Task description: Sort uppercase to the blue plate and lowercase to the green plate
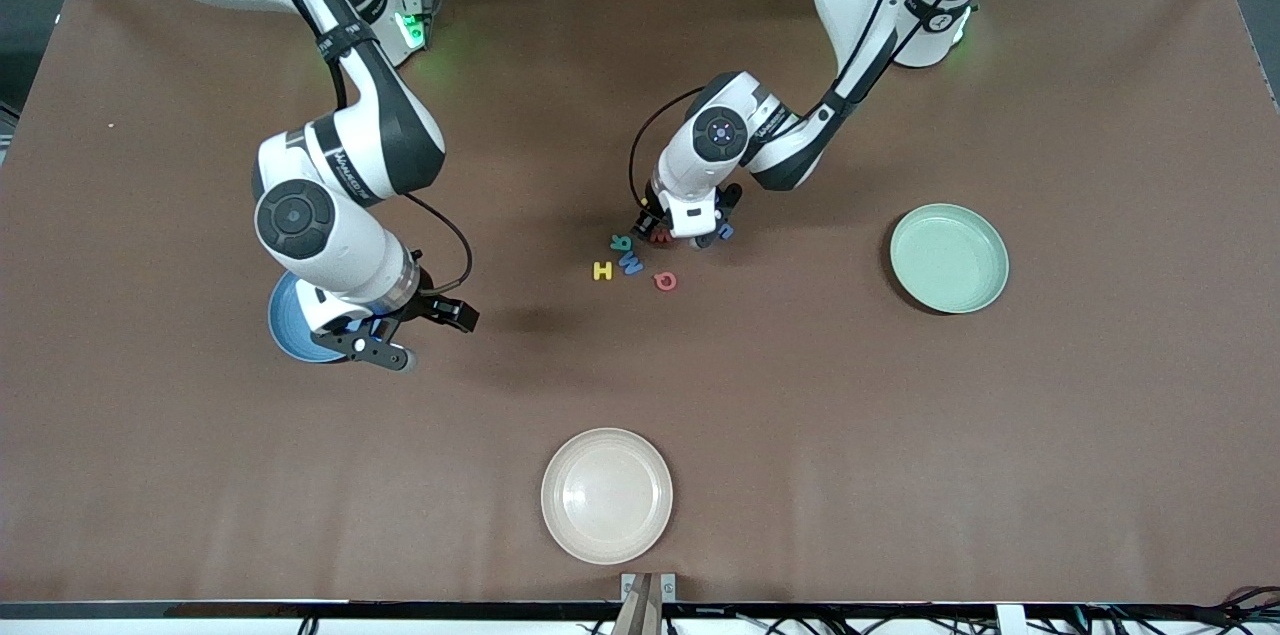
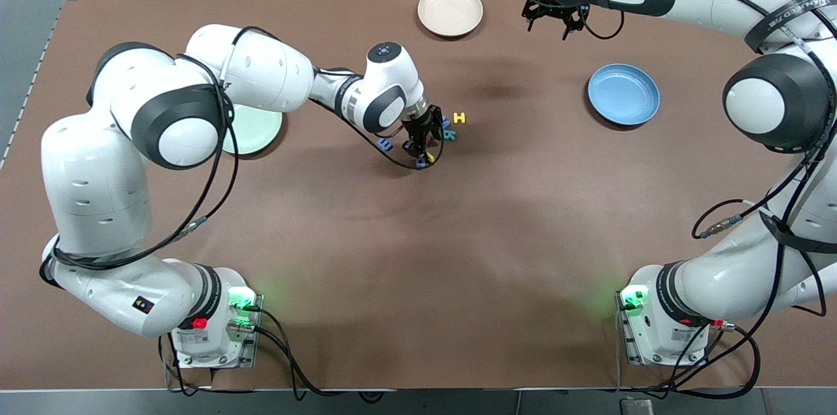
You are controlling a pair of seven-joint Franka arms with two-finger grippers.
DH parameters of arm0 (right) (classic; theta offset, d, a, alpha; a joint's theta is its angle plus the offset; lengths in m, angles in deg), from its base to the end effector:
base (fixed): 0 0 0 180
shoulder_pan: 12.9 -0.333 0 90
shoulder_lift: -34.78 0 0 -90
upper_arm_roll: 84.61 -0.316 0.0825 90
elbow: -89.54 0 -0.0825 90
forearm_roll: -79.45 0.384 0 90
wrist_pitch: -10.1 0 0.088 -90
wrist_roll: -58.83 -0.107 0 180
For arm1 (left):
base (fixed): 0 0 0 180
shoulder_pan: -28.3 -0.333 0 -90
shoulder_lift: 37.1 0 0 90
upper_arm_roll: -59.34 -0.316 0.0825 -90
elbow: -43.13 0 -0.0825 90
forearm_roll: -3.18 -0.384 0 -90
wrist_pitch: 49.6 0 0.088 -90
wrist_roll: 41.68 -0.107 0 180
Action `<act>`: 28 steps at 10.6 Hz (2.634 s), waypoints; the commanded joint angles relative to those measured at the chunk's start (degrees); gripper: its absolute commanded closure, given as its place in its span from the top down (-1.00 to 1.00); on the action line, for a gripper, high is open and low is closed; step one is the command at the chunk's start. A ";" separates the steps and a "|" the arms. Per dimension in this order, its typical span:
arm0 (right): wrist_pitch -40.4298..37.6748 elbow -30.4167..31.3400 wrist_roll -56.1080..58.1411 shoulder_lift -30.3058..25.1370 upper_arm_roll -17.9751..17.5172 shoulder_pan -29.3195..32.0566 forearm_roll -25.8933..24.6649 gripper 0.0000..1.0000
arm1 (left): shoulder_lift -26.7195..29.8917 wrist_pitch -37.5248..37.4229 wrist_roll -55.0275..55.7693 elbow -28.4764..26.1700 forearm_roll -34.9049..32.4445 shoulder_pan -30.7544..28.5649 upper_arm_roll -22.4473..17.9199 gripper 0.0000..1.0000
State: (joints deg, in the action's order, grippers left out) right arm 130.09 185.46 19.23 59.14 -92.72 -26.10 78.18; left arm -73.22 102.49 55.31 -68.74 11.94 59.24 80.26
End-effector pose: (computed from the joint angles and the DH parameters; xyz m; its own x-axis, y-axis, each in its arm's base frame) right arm 0.6244 0.2319 0.3594 0.9489 -0.3146 -0.0255 -0.3153 -0.9485 -0.0296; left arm 0.3973 -0.4858 0.1798 0.5229 0.7990 -0.2970 0.8417 -0.5391 0.0313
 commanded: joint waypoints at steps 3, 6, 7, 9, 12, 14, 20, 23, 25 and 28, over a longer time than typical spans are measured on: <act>-0.90 0.49 0.23 -1.69 -0.34 0.89 -0.22 0.86 | -0.27 -0.74 2.06 0.34 -1.82 1.74 -0.44 0.22; -0.90 0.40 0.05 -1.69 -0.34 0.98 -0.04 0.85 | -0.09 -0.74 2.06 -0.62 -2.78 2.02 -0.44 0.19; -0.90 0.14 0.05 -1.69 -0.34 0.98 -0.04 0.85 | 0.17 -0.74 2.15 -1.50 -3.57 2.02 -0.44 0.18; -0.82 -0.12 0.14 -1.60 -0.34 1.07 -0.04 0.85 | 0.17 -0.74 2.15 -1.59 -4.10 1.93 -0.44 0.07; -0.90 -0.21 0.14 -1.60 -0.33 1.07 -0.04 0.85 | 0.17 -0.74 2.15 -1.59 -4.10 2.01 -0.44 -0.17; -0.90 -0.65 -0.04 -1.69 -0.34 1.16 0.04 0.85 | 0.17 -0.74 2.15 -1.59 -4.10 1.93 -0.44 -0.42; -0.90 -0.74 -0.04 -1.69 -0.34 1.07 0.13 0.83 | 0.96 -4.68 1.63 -0.72 -4.54 1.67 -0.53 -1.00; -0.82 -0.74 -0.12 -1.69 -0.42 0.63 0.22 0.75 | 4.38 -13.27 -2.30 0.95 -6.12 0.96 -1.32 -1.00; -0.73 -0.74 -0.47 -1.51 -0.86 -0.50 0.22 0.75 | 6.92 -20.92 -9.41 2.18 -6.12 -1.14 -1.59 -1.00; 0.67 -0.74 -1.70 0.06 -0.86 -4.10 0.31 0.76 | 12.37 -32.08 -25.22 1.48 -6.12 -8.24 -1.59 -1.00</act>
State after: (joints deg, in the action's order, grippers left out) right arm 130.12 184.61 18.87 58.69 -93.41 -28.70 78.32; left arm -64.06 74.69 36.53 -65.92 6.94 54.65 78.47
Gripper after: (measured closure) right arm 0.119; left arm 0.894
